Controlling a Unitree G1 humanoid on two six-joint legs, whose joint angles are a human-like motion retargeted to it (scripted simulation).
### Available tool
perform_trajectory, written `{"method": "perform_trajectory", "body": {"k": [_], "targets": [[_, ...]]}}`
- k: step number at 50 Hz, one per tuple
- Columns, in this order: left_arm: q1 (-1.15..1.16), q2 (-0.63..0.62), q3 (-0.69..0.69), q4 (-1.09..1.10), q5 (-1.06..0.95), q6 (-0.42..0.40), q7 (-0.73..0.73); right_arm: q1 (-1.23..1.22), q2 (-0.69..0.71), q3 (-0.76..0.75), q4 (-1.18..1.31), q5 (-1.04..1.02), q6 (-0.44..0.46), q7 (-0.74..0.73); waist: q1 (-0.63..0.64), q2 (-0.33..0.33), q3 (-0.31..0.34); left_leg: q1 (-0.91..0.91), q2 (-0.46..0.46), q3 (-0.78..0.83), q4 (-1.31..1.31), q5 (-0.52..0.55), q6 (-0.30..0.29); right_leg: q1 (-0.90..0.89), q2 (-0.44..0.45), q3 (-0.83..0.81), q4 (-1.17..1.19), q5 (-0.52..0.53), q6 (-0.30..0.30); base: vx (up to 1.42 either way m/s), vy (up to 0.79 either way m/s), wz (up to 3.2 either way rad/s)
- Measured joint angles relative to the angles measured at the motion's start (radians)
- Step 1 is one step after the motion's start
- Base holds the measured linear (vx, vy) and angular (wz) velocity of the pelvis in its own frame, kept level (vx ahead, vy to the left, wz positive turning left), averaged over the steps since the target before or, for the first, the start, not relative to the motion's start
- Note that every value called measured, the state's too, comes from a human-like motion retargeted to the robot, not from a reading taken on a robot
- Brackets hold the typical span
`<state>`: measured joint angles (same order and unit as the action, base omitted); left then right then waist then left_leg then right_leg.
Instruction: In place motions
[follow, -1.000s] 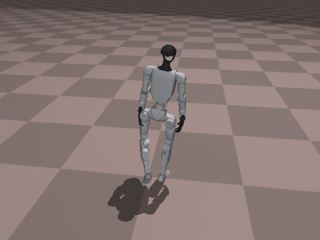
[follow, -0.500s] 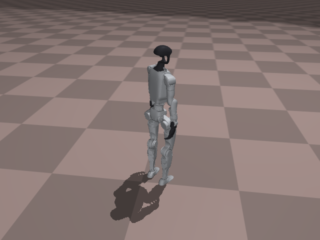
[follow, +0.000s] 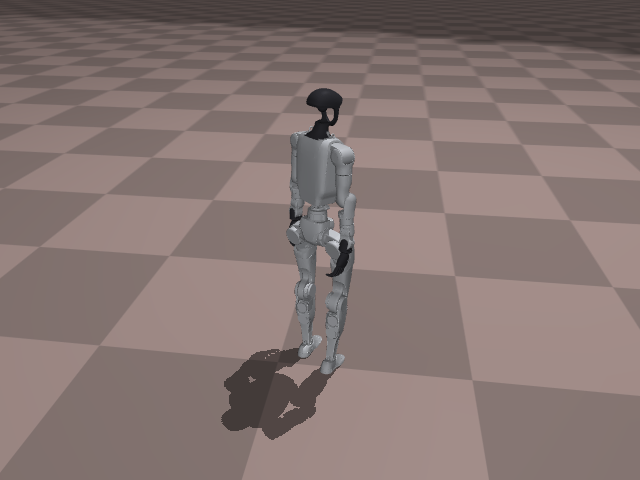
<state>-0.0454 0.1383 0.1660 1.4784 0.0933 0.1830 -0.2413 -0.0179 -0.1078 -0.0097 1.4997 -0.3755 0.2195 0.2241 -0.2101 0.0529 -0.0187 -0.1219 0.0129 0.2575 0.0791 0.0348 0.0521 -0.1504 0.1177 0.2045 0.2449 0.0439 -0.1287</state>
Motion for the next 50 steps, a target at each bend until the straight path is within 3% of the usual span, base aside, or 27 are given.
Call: {"method": "perform_trajectory", "body": {"k": [4,10,14,18,20,27,30,33,35,40,43,45,47,50], "targets": [[0.009,0.009,0.024,-0.055,-0.024,-0.003,0.002,-0.013,0.000,-0.003,-0.001,0.010,-0.004,0.005,0.058,-0.022,0.027,-0.031,-0.030,-0.107,0.001,0.048,0.002,0.024,-0.032,-0.159,-0.021,-0.030,-0.066,-0.04,-0.20,1.49],[-0.046,-0.008,-0.018,-0.114,-0.111,-0.015,0.041,0.007,-0.046,-0.020,-0.045,-0.028,-0.033,-0.047,0.205,-0.039,0.065,-0.118,-0.099,-0.254,0.029,0.076,0.057,0.038,-0.109,-0.400,-0.039,-0.051,-0.045,0.05,-0.18,2.27],[-0.050,-0.017,-0.047,-0.136,-0.123,-0.030,0.027,0.036,-0.076,-0.009,-0.047,-0.074,-0.024,-0.061,0.256,-0.084,0.050,-0.121,-0.033,0.088,0.009,-0.078,0.092,0.037,-0.184,-0.569,-0.045,-0.077,-0.028,0.30,-0.06,2.93],[-0.033,-0.017,-0.069,-0.136,-0.128,-0.044,0.046,0.060,-0.086,-0.030,-0.048,-0.096,-0.010,-0.062,0.237,-0.117,0.029,-0.063,0.059,0.553,-0.007,-0.204,0.025,0.058,-0.251,-0.775,-0.061,-0.113,-0.005,0.32,0.02,3.70],[-0.029,-0.016,-0.065,-0.116,-0.145,-0.045,0.068,0.077,-0.082,-0.044,-0.065,-0.096,-0.014,-0.062,0.210,-0.125,0.016,-0.040,0.085,0.668,0.008,-0.229,0.010,0.083,-0.265,-0.890,-0.083,-0.127,0.008,0.32,0.02,3.85],[-0.006,-0.015,-0.001,-0.035,-0.199,-0.030,0.089,0.124,-0.046,-0.075,-0.080,-0.071,-0.026,-0.087,0.176,-0.165,-0.054,0.027,0.152,0.727,0.145,-0.271,0.011,0.156,-0.297,-1.206,-0.097,-0.175,0.041,0.52,0.16,3.17],[0.008,-0.027,-0.001,-0.021,-0.212,-0.034,0.098,0.128,-0.037,-0.106,-0.082,-0.071,-0.028,-0.076,0.190,-0.151,-0.086,0.047,0.159,0.719,0.145,-0.255,-0.006,0.177,-0.304,-1.307,-0.058,-0.198,0.054,0.51,0.19,2.54],[0.015,-0.051,-0.010,0.003,-0.223,-0.046,0.116,0.144,-0.043,-0.138,-0.101,-0.067,-0.040,-0.075,0.207,-0.101,-0.103,0.087,0.150,0.736,0.075,-0.246,-0.088,0.211,-0.265,-1.359,-0.033,-0.220,0.079,0.53,0.24,2.20],[0.018,-0.065,0.002,0.026,-0.221,-0.047,0.126,0.154,-0.056,-0.141,-0.113,-0.061,-0.044,-0.070,0.231,-0.075,-0.108,0.084,0.117,0.653,0.023,-0.245,-0.089,0.241,-0.242,-1.376,-0.025,-0.218,0.093,0.67,0.35,1.49],[0.006,-0.074,0.016,0.076,-0.164,-0.021,0.126,0.142,-0.062,-0.199,-0.117,0.027,-0.032,-0.087,0.267,-0.030,-0.088,0.054,0.126,0.476,0.054,-0.254,-0.079,0.300,-0.308,-1.345,0.126,-0.147,0.097,0.51,0.28,1.49],[0.005,-0.058,-0.015,0.090,-0.159,-0.026,0.132,0.150,-0.075,-0.220,-0.155,0.075,-0.078,-0.038,0.271,0.008,-0.063,0.067,0.131,0.384,0.064,-0.286,-0.071,0.277,-0.414,-1.198,0.387,-0.086,0.040,0.42,0.13,1.74],[0.011,-0.037,-0.016,0.104,-0.144,-0.018,0.119,0.154,-0.076,-0.213,-0.175,0.072,-0.062,-0.022,0.232,0.011,-0.063,0.050,0.110,0.318,0.066,-0.287,-0.052,0.185,-0.475,-1.015,0.573,-0.032,-0.045,0.49,0.04,2.20],[0.014,-0.014,-0.010,0.112,-0.124,-0.003,0.105,0.142,-0.070,-0.195,-0.171,0.085,-0.053,-0.047,0.183,0.011,-0.082,0.009,0.097,0.249,0.079,-0.285,-0.042,0.048,-0.445,-0.795,0.684,0.008,-0.075,0.43,-0.02,2.08],[-0.012,0.013,-0.010,0.112,-0.117,0.008,0.106,0.106,-0.053,-0.177,-0.170,0.110,-0.059,-0.055,0.143,0.021,-0.061,-0.041,0.100,0.170,0.100,-0.274,-0.027,-0.069,-0.247,-0.521,0.668,0.000,-0.048,-0.03,-0.16,1.84]]}}
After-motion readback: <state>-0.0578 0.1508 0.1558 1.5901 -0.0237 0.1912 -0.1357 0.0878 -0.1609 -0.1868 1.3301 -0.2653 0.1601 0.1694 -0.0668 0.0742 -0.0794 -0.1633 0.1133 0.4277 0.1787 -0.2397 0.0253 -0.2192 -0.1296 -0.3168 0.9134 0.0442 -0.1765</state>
